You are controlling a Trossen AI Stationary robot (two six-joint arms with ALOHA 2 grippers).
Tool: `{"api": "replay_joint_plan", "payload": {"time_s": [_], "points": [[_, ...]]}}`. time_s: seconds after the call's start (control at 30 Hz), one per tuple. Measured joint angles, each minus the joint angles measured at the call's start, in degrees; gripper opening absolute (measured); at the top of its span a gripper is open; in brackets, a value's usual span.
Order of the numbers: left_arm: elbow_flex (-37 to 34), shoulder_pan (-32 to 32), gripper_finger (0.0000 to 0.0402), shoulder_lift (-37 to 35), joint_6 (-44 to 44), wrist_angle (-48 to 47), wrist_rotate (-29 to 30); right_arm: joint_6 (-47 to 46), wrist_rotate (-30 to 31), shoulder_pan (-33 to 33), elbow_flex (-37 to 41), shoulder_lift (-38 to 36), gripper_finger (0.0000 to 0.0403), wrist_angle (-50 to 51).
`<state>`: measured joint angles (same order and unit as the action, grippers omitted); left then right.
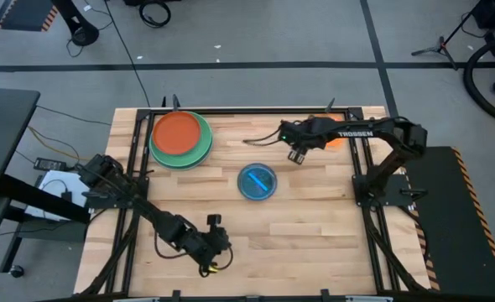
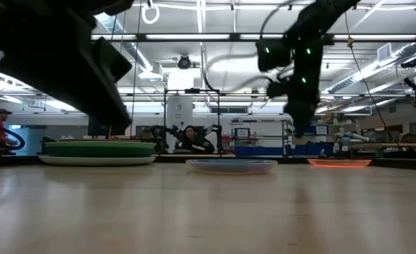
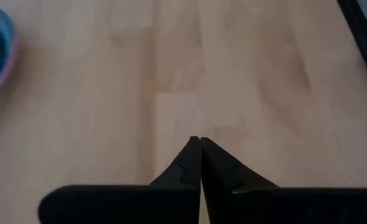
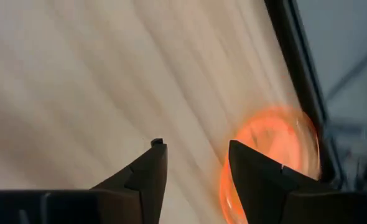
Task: Stack plastic plates
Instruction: Stack the small orange plate on the small blue plate
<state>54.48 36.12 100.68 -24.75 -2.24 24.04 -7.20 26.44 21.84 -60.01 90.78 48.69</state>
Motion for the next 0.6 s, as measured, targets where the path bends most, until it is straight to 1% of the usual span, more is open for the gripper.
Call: {"api": "replay_joint_plan", "payload": {"time_s": [0.1, 0.23, 0.33, 0.43, 0.47, 0.6], "points": [[-0.92, -1.90, 0.0013, -1.85, 0.51, 0.41, 0.08, -1.67, -0.22, 3.99, 3.53, 0.00, 0.0179, -0.77], [-1.20, -4.51, 0.0014, -4.73, 5.22, 0.14, -1.94, -1.67, -0.46, 8.16, 6.89, 0.00, 0.0175, -3.69], [-1.16, -6.56, 0.0015, -8.73, 7.93, -0.94, -3.91, -1.65, 1.03, 10.71, 7.74, 0.00, 0.0167, -4.54], [-1.16, -8.32, 0.0015, -13.14, 9.23, -1.99, -4.37, -0.35, 2.37, 13.70, 7.85, 0.00, 0.0158, -4.79], [-1.15, -8.77, 0.0015, -14.71, 9.41, -2.48, -4.38, -0.22, 1.76, 14.88, 7.85, 0.00, 0.0156, -5.18], [-1.12, -9.89, 0.0015, -20.10, 8.93, -7.26, -4.34, 0.21, -4.21, 18.09, 7.85, 0.00, 0.0154, -6.19]]}}
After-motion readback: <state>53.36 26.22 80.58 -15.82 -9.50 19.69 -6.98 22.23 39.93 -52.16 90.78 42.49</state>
